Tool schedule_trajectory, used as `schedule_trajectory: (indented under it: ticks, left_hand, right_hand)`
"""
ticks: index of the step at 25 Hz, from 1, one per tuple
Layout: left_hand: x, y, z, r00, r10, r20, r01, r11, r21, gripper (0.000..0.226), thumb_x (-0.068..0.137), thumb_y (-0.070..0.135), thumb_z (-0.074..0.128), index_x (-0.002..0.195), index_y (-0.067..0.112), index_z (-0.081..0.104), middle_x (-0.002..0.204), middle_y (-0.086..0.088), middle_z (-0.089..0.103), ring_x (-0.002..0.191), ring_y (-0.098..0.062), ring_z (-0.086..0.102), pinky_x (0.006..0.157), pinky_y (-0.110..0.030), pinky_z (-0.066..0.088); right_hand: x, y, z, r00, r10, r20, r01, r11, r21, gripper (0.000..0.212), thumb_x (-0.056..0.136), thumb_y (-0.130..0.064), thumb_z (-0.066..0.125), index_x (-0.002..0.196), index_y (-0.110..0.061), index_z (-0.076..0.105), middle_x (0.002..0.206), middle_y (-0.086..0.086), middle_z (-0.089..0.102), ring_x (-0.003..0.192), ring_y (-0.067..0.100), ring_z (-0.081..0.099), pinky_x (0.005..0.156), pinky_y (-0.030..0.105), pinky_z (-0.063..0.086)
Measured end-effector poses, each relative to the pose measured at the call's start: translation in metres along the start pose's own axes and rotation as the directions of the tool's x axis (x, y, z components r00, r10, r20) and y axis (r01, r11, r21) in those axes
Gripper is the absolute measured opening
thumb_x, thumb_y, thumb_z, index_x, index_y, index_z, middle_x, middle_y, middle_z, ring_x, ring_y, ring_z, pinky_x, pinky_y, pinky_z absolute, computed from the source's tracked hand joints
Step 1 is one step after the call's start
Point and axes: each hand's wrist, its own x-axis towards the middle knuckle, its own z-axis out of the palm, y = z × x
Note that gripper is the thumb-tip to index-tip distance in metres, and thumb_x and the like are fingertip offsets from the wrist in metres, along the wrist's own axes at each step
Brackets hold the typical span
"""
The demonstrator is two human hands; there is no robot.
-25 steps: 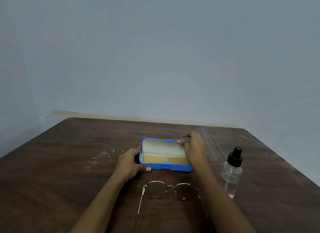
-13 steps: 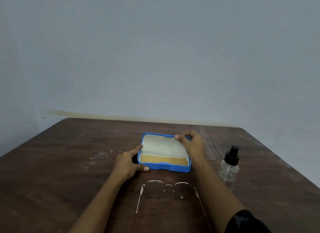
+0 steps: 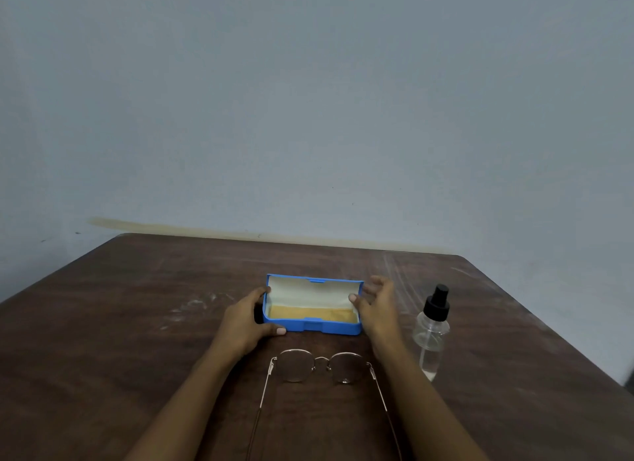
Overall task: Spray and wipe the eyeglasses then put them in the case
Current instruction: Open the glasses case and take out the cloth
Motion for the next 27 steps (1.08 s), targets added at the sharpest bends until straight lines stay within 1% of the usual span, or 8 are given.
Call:
schedule_trajectory:
  ticks: [2, 5, 7, 9, 13, 16, 22, 27]
  left_hand:
    - [0.000, 0.000, 0.001, 1.000, 0.006, 0.007, -0.006, 1.000, -0.004, 0.082, 0.062, 0.012, 0.080, 0.133, 0.016, 0.039, 0.137, -0.010, 0.048, 0.123, -0.025, 0.046, 0.096, -0.030, 0.039]
    - [0.001, -0.001, 0.002, 1.000, 0.020, 0.013, -0.020, 1.000, 0.007, 0.081, 0.063, 0.013, 0.079, 0.133, 0.016, 0.037, 0.138, -0.010, 0.046, 0.124, -0.025, 0.045, 0.095, -0.029, 0.039]
    - [0.000, -0.002, 0.003, 0.999, 0.027, 0.020, -0.027, 0.999, -0.019, 0.080, 0.064, 0.014, 0.079, 0.132, 0.016, 0.037, 0.137, -0.009, 0.047, 0.123, -0.024, 0.045, 0.092, -0.028, 0.038]
    - [-0.001, -0.003, 0.004, 0.999, 0.036, 0.022, -0.034, 0.997, -0.074, 0.076, 0.063, 0.018, 0.080, 0.128, 0.019, 0.040, 0.132, -0.005, 0.050, 0.120, -0.023, 0.047, 0.089, -0.027, 0.039]
    - [-0.003, -0.001, 0.004, 0.996, 0.090, -0.020, -0.092, 0.992, -0.084, 0.047, 0.068, 0.026, 0.076, 0.106, 0.029, 0.048, 0.111, 0.002, 0.052, 0.106, -0.019, 0.051, 0.071, -0.019, 0.040]
    - [-0.002, -0.001, 0.003, 0.992, 0.124, -0.023, -0.125, 0.991, -0.043, 0.041, 0.070, 0.026, 0.074, 0.102, 0.030, 0.049, 0.107, 0.004, 0.051, 0.098, -0.015, 0.050, 0.068, -0.010, 0.036]
    - [-0.002, -0.002, 0.001, 0.990, 0.143, -0.016, -0.143, 0.989, -0.028, 0.037, 0.070, 0.026, 0.074, 0.099, 0.032, 0.052, 0.108, 0.002, 0.053, 0.096, -0.014, 0.050, 0.067, -0.012, 0.037]
    - [-0.002, -0.002, -0.001, 0.988, 0.154, -0.002, -0.154, 0.987, -0.034, 0.036, 0.070, 0.025, 0.074, 0.098, 0.034, 0.054, 0.110, 0.005, 0.051, 0.101, -0.011, 0.047, 0.077, -0.023, 0.035]
  right_hand:
    - [-0.003, 0.005, -0.002, 0.999, -0.007, -0.044, 0.004, 0.998, -0.059, 0.025, 0.083, -0.003, 0.060, 0.088, -0.017, 0.040, 0.104, 0.012, 0.057, 0.102, 0.028, 0.057, 0.085, 0.039, 0.047]
    - [-0.005, 0.012, -0.004, 0.999, -0.037, -0.008, 0.035, 0.981, -0.192, 0.030, 0.081, -0.008, 0.064, 0.067, -0.027, 0.045, 0.094, 0.007, 0.060, 0.093, 0.021, 0.056, 0.074, 0.027, 0.039]
    - [-0.003, 0.014, -0.006, 0.998, -0.061, 0.026, 0.066, 0.954, -0.291, 0.019, 0.080, -0.012, 0.066, 0.069, -0.025, 0.060, 0.098, 0.004, 0.061, 0.092, 0.015, 0.053, 0.073, 0.018, 0.037]
    - [-0.001, 0.012, -0.007, 0.993, -0.105, 0.051, 0.117, 0.912, -0.393, 0.005, 0.080, -0.013, 0.066, 0.082, -0.014, 0.071, 0.103, 0.006, 0.061, 0.091, 0.014, 0.053, 0.064, 0.007, 0.034]
    - [0.006, 0.009, -0.005, 0.989, -0.126, 0.079, 0.149, 0.842, -0.519, 0.016, 0.082, -0.010, 0.064, 0.096, -0.008, 0.070, 0.115, 0.009, 0.059, 0.104, 0.018, 0.055, 0.072, 0.005, 0.026]
    - [0.010, 0.009, -0.003, 0.987, -0.129, 0.097, 0.161, 0.772, -0.615, 0.016, 0.085, -0.009, 0.059, 0.096, -0.010, 0.071, 0.115, 0.007, 0.061, 0.102, 0.018, 0.057, 0.072, 0.009, 0.030]
    - [0.006, 0.009, 0.002, 0.984, -0.163, 0.073, 0.170, 0.718, -0.676, 0.016, 0.088, -0.008, 0.053, 0.088, -0.008, 0.069, 0.107, 0.009, 0.058, 0.095, 0.022, 0.056, 0.076, 0.028, 0.046]
    - [0.004, 0.007, 0.000, 0.983, -0.170, 0.072, 0.176, 0.746, -0.643, 0.010, 0.086, -0.008, 0.054, 0.090, -0.010, 0.064, 0.108, 0.007, 0.057, 0.090, 0.016, 0.052, 0.071, 0.023, 0.040]
